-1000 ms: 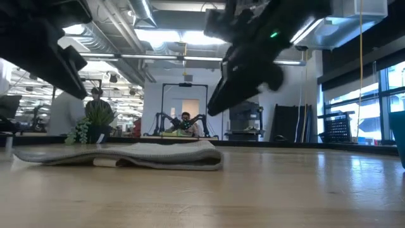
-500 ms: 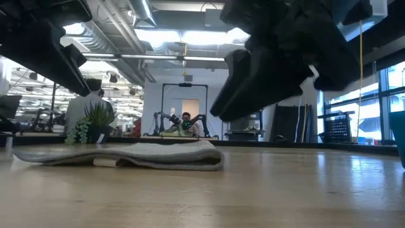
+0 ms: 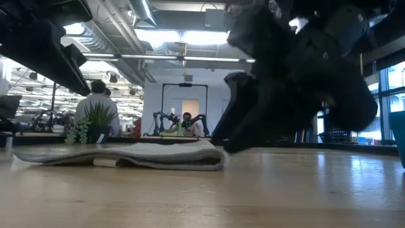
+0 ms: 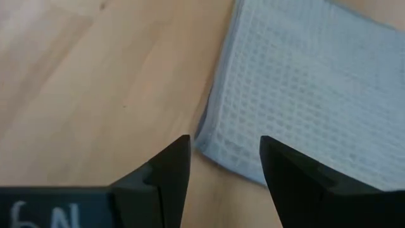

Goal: Roll microfiber towels into tight, uniform cylinder then place into a basket
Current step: Roll the gray microfiber cloth

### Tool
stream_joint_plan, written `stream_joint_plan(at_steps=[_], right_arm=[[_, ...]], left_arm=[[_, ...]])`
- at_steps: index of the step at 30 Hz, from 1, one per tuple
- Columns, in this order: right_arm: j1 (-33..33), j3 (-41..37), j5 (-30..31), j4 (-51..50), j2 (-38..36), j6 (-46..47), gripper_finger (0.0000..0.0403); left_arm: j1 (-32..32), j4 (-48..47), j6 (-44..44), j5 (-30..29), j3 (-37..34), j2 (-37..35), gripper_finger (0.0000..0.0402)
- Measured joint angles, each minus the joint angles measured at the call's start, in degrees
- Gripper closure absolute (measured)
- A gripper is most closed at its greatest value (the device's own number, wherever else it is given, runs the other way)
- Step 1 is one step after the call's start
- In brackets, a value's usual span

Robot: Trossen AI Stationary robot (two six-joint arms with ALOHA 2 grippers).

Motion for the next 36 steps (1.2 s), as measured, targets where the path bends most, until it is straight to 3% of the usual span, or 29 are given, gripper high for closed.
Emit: stream_joint_plan(at_steps=[12,18,26,36], right_arm=[[0.04,1.16,3.44,0.91,4.19,-0.98,0.0218],[0.09,1.16,4.94,0.76,4.34,2.02,0.0276],[-0.09,1.11,6.71,0.28,4.43,3.89,0.0387],[-0.15,1.01,9.69,1.12,3.66,3.65,0.0397]], left_arm=[[0.0,0.18,-0.04,0.0,0.0,0.0,0.0315],[0.0,0.17,-0.07,0.0,0.0,0.0,0.0315],[0.0,0.16,-0.06,0.0,0.0,0.0,0.0315],[0.0,0.12,-0.07,0.01,0.02,0.0,0.0315]])
